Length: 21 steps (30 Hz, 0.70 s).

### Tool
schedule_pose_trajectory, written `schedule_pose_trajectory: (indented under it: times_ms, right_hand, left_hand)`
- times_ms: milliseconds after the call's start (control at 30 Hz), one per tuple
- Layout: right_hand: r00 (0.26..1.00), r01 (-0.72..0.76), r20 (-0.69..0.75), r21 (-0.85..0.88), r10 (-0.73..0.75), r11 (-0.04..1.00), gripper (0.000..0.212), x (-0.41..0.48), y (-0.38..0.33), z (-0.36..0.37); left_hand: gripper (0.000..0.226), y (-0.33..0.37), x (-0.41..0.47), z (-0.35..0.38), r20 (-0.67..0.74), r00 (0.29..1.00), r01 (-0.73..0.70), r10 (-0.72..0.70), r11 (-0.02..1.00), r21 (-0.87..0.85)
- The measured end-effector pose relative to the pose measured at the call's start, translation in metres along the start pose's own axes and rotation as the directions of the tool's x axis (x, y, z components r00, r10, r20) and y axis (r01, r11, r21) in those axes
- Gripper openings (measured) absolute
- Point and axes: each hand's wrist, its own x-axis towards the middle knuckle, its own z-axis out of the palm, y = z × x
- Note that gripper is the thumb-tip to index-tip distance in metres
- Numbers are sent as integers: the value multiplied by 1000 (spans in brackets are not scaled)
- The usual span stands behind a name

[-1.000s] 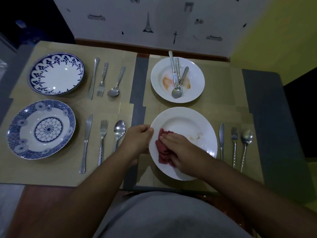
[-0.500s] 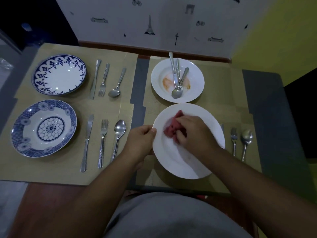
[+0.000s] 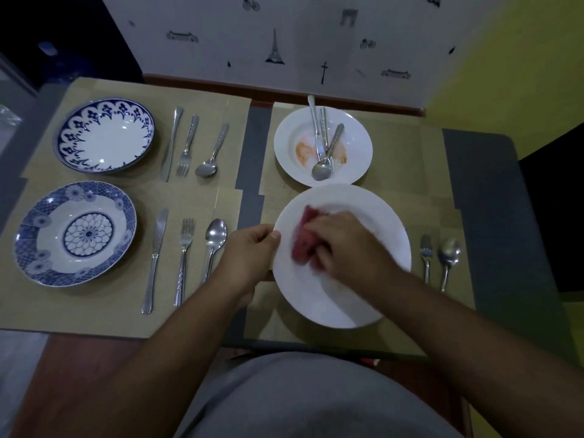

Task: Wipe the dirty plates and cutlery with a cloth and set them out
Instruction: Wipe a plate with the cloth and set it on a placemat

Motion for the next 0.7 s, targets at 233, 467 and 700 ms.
schedule_pose_trajectory:
  times_ms: [233, 467, 700]
  right_hand:
    - [961, -207, 148, -172, 232, 963, 13, -37, -1, -1]
    - [980, -189, 51, -78, 194, 979, 18, 10, 2, -3]
    - [929, -309, 153, -182, 337, 933, 23, -25, -2, 8]
  left_hand:
    - [24, -2, 0, 10, -112, 994, -19, 12, 998, -61]
    - [24, -4, 1, 7, -123, 991, -61, 56, 998, -36]
    - [22, 2, 1, 9, -162, 985, -63, 53, 996, -57]
